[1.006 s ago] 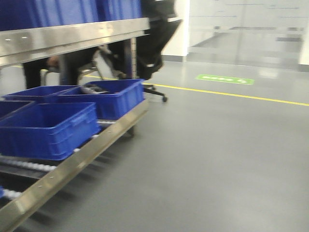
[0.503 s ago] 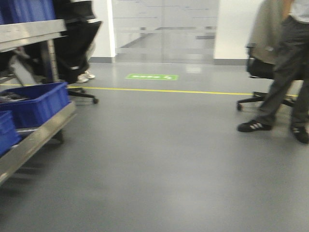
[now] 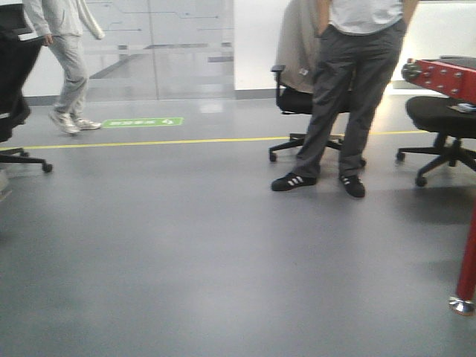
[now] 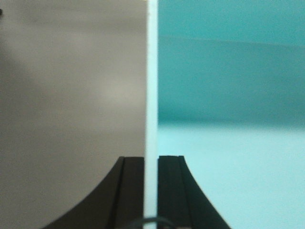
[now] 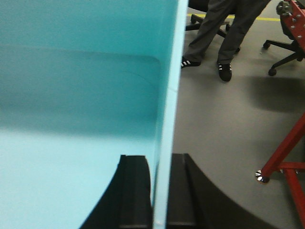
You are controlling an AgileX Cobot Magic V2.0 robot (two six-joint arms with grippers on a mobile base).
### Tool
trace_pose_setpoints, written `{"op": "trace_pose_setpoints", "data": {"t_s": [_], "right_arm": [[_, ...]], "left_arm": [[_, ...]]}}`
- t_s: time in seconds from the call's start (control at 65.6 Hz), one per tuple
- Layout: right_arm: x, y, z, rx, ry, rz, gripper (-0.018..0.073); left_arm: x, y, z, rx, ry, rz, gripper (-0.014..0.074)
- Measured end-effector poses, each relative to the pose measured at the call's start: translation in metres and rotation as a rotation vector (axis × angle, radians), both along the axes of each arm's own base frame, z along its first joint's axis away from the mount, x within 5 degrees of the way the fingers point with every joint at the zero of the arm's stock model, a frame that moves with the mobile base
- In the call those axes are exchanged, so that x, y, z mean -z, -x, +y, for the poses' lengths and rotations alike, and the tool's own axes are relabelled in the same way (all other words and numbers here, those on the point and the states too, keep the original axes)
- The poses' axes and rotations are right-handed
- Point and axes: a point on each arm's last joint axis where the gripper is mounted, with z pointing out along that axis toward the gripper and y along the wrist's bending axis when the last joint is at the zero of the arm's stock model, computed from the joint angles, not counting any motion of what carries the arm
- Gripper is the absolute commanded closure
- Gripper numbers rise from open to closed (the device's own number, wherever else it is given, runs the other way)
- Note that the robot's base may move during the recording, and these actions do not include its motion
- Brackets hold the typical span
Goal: Fetch blue bin and place on conveyor start
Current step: 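Hold the teal bin in both grippers while the base drives away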
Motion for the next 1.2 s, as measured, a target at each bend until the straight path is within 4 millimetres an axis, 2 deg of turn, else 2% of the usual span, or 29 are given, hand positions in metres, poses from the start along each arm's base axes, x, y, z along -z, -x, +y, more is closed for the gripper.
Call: {"op": "trace_pose_setpoints", "data": {"t_s": [1.204], "right_arm": [[-0.0022,-0.0011,0.0013,-0.014,-0.005,-0.027,0.0713]], "left_arm": [[-0.0001,-0.0001,0.0003,-0.001,-0.005,-0.002,0.0707]]}}
